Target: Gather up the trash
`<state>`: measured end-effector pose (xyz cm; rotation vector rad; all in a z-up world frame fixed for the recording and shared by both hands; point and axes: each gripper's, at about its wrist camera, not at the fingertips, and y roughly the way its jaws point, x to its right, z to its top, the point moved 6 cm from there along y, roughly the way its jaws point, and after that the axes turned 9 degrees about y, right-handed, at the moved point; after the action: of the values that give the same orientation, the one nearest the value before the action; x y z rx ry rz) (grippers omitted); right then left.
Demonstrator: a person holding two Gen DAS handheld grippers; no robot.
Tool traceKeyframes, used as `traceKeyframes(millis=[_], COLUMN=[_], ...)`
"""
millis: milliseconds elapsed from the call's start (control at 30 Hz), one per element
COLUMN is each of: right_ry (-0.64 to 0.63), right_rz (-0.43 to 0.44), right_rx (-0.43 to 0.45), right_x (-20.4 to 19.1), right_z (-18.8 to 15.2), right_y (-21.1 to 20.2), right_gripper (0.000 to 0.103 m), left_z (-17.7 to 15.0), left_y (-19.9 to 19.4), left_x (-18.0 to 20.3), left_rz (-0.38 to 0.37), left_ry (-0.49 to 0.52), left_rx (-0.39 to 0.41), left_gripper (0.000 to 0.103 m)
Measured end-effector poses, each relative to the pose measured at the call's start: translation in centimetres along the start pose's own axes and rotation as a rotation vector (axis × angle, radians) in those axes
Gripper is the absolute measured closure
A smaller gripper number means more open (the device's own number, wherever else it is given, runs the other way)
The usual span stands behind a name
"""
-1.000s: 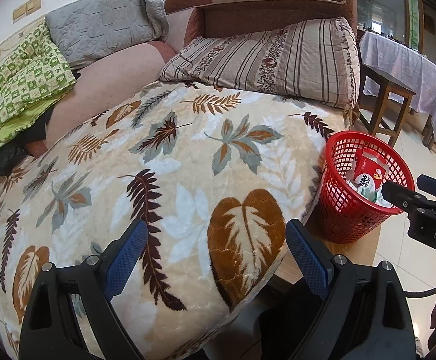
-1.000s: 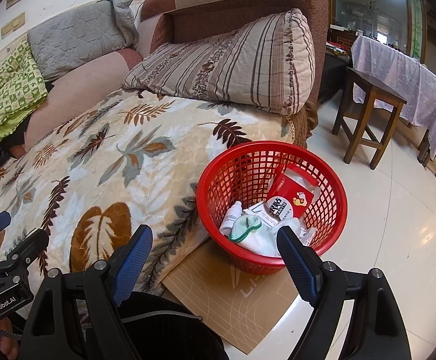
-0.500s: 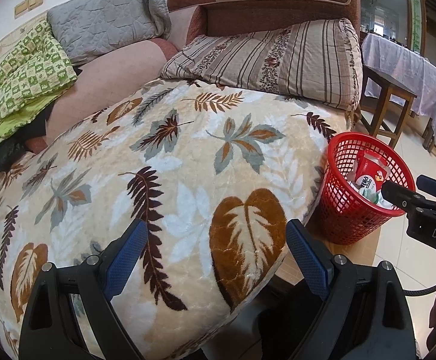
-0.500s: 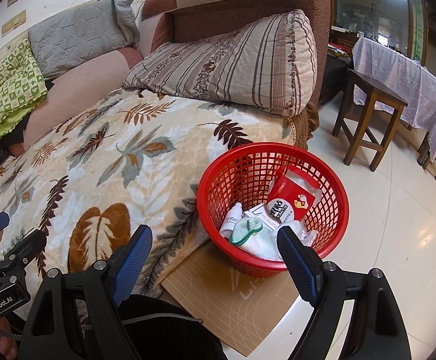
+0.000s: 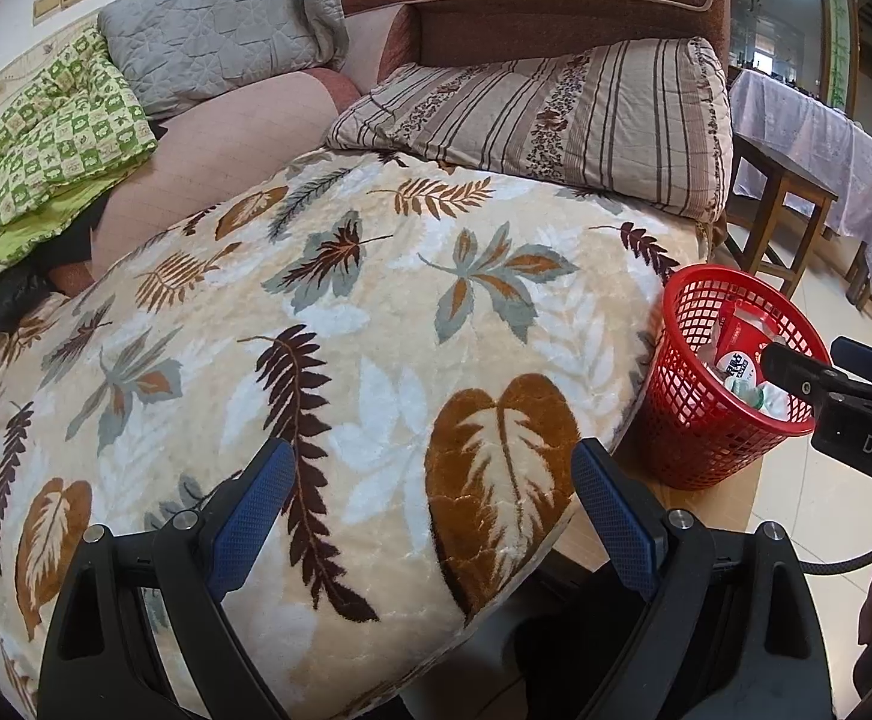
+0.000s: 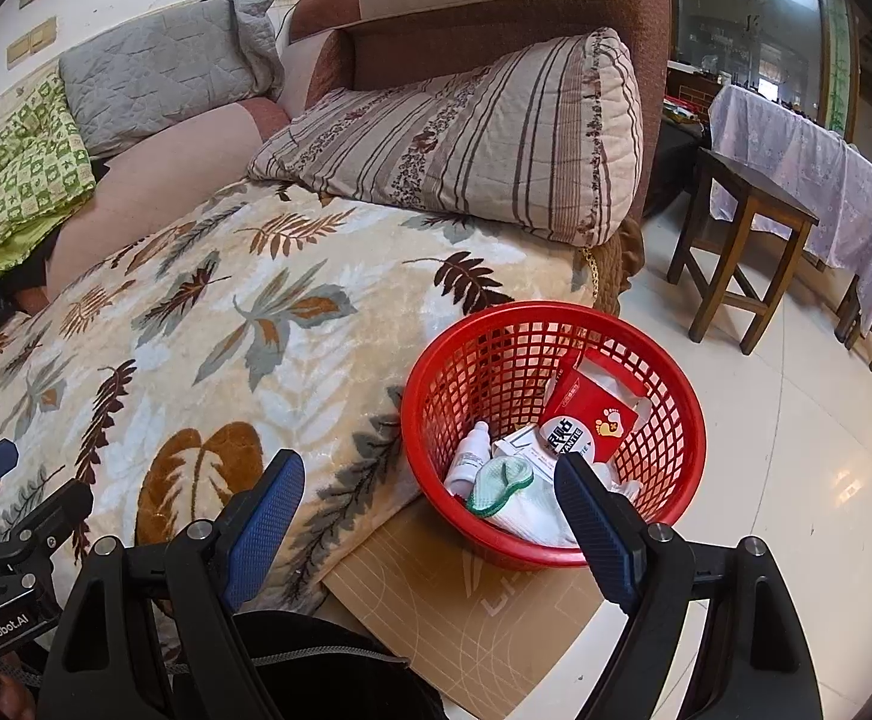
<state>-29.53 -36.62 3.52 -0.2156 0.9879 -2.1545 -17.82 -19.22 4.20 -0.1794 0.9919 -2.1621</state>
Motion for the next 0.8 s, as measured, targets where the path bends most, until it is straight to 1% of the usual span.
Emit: traceKeyframes(millis=[167,233,300,333,400,467,500,533,567,633,667,700,733,800], right_ry=[-0.004,-0.016,-0.053,-0.072,-0.107,-0.159,-0.188,-0.229,-0.281,-0.352,-0.382,-0.396,-0.406,-0.423], right_rz=[-0.005,-0.006,-0.025,-0.036,-0.028,-0.013,-0.01,-0.008,-0.002,0.0,0.006,0.022,0.04,0.107], right_rx=[-0.002,0.002,0.016,0.02,0.016,0.03,0.034,0.031,0.011,-0.047,-0.088,-0.111,-0.12,-0.154], right_x=[-0.1,-0.4,-1.1,-1.6,-3.1,-5.2,-6.3,-7.8,-9.8,-12.8,-14.8,-16.8,-18.2,-22.4], right_z=[0.2,0.8,1.9,2.6,3.7,4.7,5.0,5.3,5.2,4.8,4.3,3.7,3.3,1.8], right_y=[0.5,1.2,2.2,2.9,4.2,5.4,6.2,7.2,8.7,11.2,12.7,13.5,13.9,14.7], right_gripper=[0.014,0.013,0.012,0.012,0.012,0.01,0.008,0.007,0.007,0.007,0.007,0.007,0.007,0.007], left_z=[0.0,0.1,0.1,-0.1,-0.5,-1.5,-2.3,-3.3,-4.3,-6.3,-7.3,-8.0,-9.1,-10.3], left_y=[0.4,0.5,0.8,1.0,1.4,2.2,2.6,3.1,3.4,4.6,4.9,5.2,5.4,5.9], left_x=[-0.4,-1.2,-2.8,-4.1,-7.0,-10.6,-12.8,-15.4,-17.3,-20.9,-22.4,-23.5,-24.9,-26.5], left_rz=[-0.003,0.018,0.041,0.065,0.111,0.164,0.218,0.306,0.363,0.436,0.457,0.469,0.472,0.444], left_ry=[-0.002,-0.01,-0.037,-0.062,-0.12,-0.198,-0.239,-0.282,-0.307,-0.352,-0.373,-0.392,-0.433,-0.5], left_rx=[-0.009,-0.009,-0.018,-0.024,-0.041,-0.084,-0.117,-0.164,-0.205,-0.298,-0.323,-0.339,-0.356,-0.367], left_gripper=[0.011,0.011,0.011,0.011,0.011,0.011,0.011,0.011,0.011,0.011,0.011,0.011,0.011,0.011])
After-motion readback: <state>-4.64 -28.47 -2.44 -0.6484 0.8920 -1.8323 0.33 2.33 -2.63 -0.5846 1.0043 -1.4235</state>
